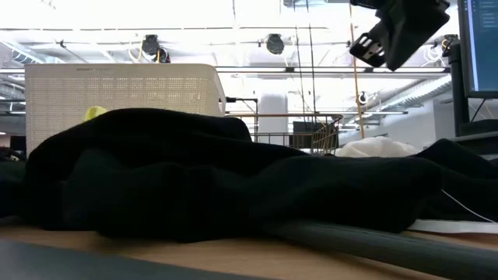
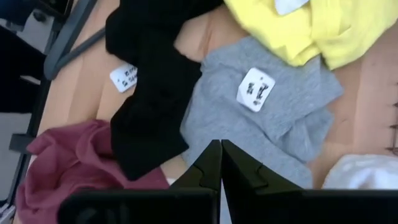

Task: Pick & Place Cloths
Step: Put the black sock into the transparent bin

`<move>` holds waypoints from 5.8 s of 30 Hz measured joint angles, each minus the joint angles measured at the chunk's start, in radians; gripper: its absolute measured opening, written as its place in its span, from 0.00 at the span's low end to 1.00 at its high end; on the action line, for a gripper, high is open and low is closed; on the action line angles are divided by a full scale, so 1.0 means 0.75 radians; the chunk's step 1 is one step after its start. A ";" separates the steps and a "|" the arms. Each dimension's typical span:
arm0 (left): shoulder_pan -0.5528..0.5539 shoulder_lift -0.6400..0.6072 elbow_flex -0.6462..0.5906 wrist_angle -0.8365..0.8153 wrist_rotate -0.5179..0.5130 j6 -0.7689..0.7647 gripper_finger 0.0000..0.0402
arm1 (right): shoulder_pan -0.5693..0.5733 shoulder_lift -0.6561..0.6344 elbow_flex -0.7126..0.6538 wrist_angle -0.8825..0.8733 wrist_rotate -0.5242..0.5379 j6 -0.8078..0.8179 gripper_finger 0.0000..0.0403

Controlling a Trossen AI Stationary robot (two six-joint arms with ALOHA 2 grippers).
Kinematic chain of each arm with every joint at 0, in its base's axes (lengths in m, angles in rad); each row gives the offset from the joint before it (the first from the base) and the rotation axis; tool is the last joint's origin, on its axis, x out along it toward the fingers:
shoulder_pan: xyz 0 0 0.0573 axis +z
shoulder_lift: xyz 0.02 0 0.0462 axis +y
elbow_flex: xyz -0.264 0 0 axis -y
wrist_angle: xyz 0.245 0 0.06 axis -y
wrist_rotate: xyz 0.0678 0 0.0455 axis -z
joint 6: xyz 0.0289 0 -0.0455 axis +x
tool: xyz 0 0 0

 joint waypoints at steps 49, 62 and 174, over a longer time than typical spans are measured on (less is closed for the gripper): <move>0.380 0.132 -0.208 0.436 0.778 0.320 0.60 | 0.214 0.028 -0.001 0.306 -0.073 -0.118 0.11; 0.324 0.132 -0.207 0.436 0.701 0.337 0.60 | 0.444 0.144 -0.001 0.325 0.176 0.032 0.39; 0.325 0.131 -0.206 0.495 0.709 0.294 0.60 | 0.540 0.380 -0.481 1.018 0.315 0.175 0.36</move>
